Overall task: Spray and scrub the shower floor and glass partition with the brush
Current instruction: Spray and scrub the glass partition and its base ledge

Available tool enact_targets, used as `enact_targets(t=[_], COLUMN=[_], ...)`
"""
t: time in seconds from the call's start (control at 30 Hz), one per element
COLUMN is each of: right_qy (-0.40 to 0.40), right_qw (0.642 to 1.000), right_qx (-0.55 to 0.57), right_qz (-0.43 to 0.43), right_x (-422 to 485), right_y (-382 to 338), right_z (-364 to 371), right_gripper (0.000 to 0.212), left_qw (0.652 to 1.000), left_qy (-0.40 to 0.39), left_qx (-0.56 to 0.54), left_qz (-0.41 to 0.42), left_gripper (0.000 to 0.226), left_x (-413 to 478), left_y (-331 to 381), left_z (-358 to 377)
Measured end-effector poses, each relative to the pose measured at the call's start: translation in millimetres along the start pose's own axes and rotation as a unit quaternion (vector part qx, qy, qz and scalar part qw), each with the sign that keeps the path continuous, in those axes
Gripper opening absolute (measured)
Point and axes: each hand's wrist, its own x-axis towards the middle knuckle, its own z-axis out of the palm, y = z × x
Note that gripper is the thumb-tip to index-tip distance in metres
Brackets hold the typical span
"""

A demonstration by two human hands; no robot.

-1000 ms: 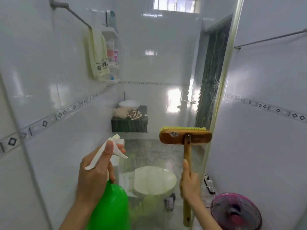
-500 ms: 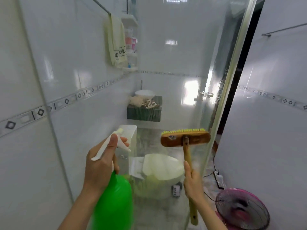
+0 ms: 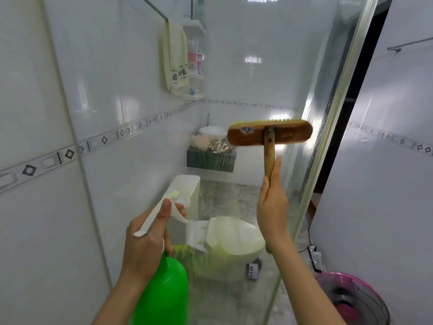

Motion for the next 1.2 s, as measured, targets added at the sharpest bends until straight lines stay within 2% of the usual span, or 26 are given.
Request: enact_targets(t=[0.1,0.2,0.37,0.43,0.53,0.63,0.7,0.87,1.07,1.13,1.2], right_qy=[0.031,0.022,-0.082,-0.094,-0.077,-0.069,-0.073,-0.120,-0.084,-0.056,-0.062], right_qw=[0.999,0.998,0.984,0.986,0.995,0.997,0.997,0.982,0.992,0.993,0.992], right_qx=[-0.040,-0.034,-0.057,-0.044,-0.015,-0.018,-0.023,-0.110,-0.071,-0.069,-0.085], right_qz=[-0.013,0.052,0.150,0.131,0.064,0.035,0.032,0.095,-0.061,-0.075,-0.062], right_x=[42,50,-43,-36,25,68,47,-88,-23,-22,-64], right_y=[-17,-10,11,-1,-34,-43,-21,54,5,9,44], right_z=[3,5,13,17,22,28,31,50,105,113,115], right_gripper=[0.054,0.037,0.045,0.042,0.037,0.040,0.041,0.035,0.039,0.039,0.040], left_qw=[1.000,1.000,1.000,0.999,0.998,0.998,0.997,0.998,0.999,0.999,0.998], left_qy=[-0.004,-0.001,0.011,0.019,0.028,0.051,0.062,0.062,0.046,0.049,0.055], left_qx=[0.007,0.012,0.026,0.034,0.056,0.047,0.042,0.009,0.008,0.000,0.001], left_qz=[0.006,0.007,0.003,0.004,0.008,0.008,0.014,-0.003,-0.013,-0.009,0.002], left_gripper=[0.056,0.054,0.048,0.049,0.044,0.047,0.048,0.050,0.057,0.058,0.056], left_x=[1,2,3,3,4,6,6,9,20,24,24], left_y=[-2,-1,-2,-2,-3,-6,-10,-40,-102,-117,-136], left_z=[1,0,0,0,1,2,-1,-18,-25,-26,-27])
